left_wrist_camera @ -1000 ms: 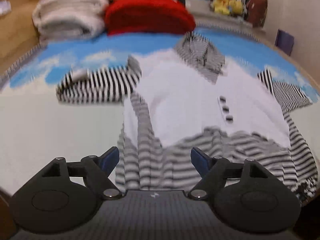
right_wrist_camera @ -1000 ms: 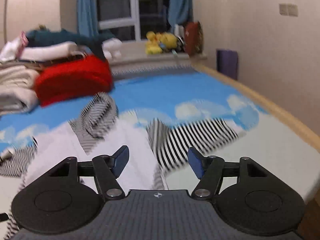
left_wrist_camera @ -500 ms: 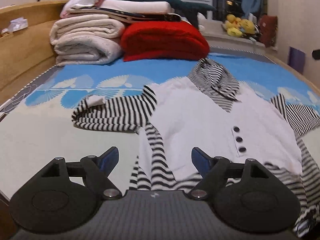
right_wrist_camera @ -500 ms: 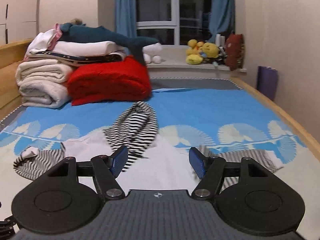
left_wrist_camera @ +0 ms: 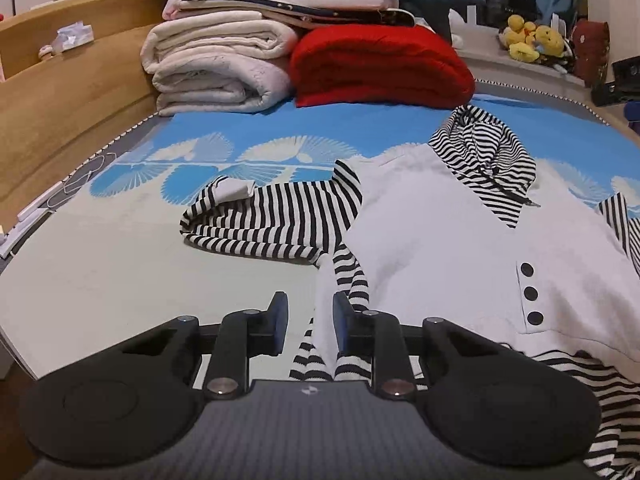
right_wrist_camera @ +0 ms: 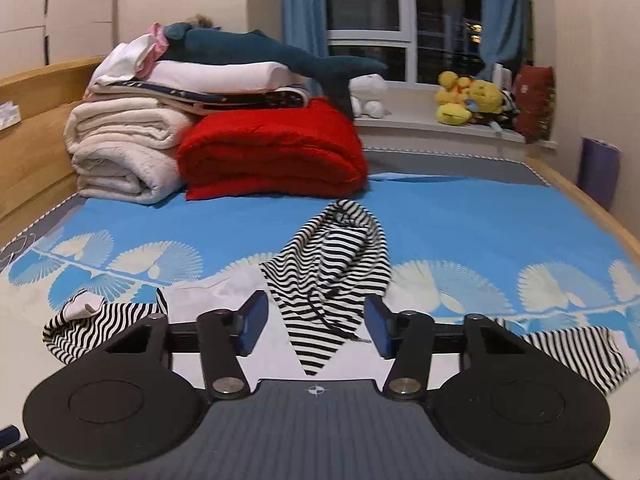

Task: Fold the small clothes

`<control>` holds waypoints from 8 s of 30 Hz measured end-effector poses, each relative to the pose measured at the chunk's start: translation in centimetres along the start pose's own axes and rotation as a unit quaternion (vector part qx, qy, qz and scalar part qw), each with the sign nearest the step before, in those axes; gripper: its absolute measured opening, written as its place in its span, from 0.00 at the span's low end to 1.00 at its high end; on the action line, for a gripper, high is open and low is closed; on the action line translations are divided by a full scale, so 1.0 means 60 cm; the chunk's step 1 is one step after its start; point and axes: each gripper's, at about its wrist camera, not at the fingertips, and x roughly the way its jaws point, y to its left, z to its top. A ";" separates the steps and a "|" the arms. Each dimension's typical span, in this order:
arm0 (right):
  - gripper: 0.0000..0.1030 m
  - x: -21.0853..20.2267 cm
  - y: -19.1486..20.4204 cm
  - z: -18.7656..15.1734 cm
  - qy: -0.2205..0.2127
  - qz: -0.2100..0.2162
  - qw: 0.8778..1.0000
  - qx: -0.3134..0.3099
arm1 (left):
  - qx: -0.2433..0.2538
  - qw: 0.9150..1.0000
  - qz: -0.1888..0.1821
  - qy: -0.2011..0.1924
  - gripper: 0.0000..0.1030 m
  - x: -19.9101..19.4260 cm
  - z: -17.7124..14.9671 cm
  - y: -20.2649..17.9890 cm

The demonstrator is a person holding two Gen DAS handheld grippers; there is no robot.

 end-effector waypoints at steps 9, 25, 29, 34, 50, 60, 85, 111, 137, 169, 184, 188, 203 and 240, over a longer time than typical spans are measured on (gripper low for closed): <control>0.45 0.069 0.027 -0.035 0.055 0.012 0.998 -0.027 | 0.003 1.000 -0.020 0.006 0.26 0.021 0.005 -0.043; 0.34 0.092 0.050 -0.043 0.076 0.018 0.994 -0.071 | -0.020 0.999 -0.023 -0.012 0.50 0.020 0.054 -0.019; 0.42 0.096 0.053 -0.045 0.081 0.020 0.995 -0.061 | -0.016 0.999 -0.003 -0.042 0.67 -0.002 0.110 0.007; 0.44 0.098 0.057 -0.045 0.089 0.029 0.994 -0.060 | 0.002 0.998 0.019 -0.062 0.75 0.049 0.189 0.043; 0.39 0.125 0.029 -0.053 0.147 0.046 0.987 -0.052 | 0.134 0.982 0.128 0.033 0.55 0.494 0.175 0.126; 0.39 0.159 -0.073 -0.051 0.201 0.005 0.977 0.075 | 0.074 0.989 0.132 0.002 0.06 0.433 0.236 0.110; 0.33 0.195 -0.216 -0.163 0.278 -0.053 0.899 0.333 | -0.130 0.984 -0.073 0.094 0.29 0.233 0.210 0.026; 0.05 0.195 -0.255 -0.132 0.210 -0.181 0.936 0.217 | -0.160 0.965 -0.128 0.163 0.34 0.301 0.233 0.046; 0.25 0.248 -0.278 -0.181 0.259 -0.121 0.918 0.274 | -0.082 0.954 -0.145 0.251 0.38 0.348 0.163 -0.059; 0.14 0.290 -0.253 -0.169 0.296 -0.104 0.935 0.165 | -0.113 0.951 -0.201 0.208 0.38 0.281 0.232 -0.039; 0.28 0.154 -0.285 -0.089 0.236 -0.129 0.944 0.193 | -0.112 0.954 -0.204 0.190 0.40 0.246 0.254 -0.030; 0.51 0.093 -0.342 -0.041 0.158 -0.160 0.953 0.202 | -0.097 0.957 -0.203 0.185 0.43 0.238 0.251 -0.042; 0.54 0.069 -0.644 -0.252 0.079 -0.263 0.853 0.444 | -0.041 0.960 -0.192 0.200 0.45 0.258 0.224 -0.118; 0.11 0.214 0.034 -0.071 0.063 0.228 0.971 -0.037 | -0.173 0.948 -0.159 0.214 0.45 0.292 0.244 0.040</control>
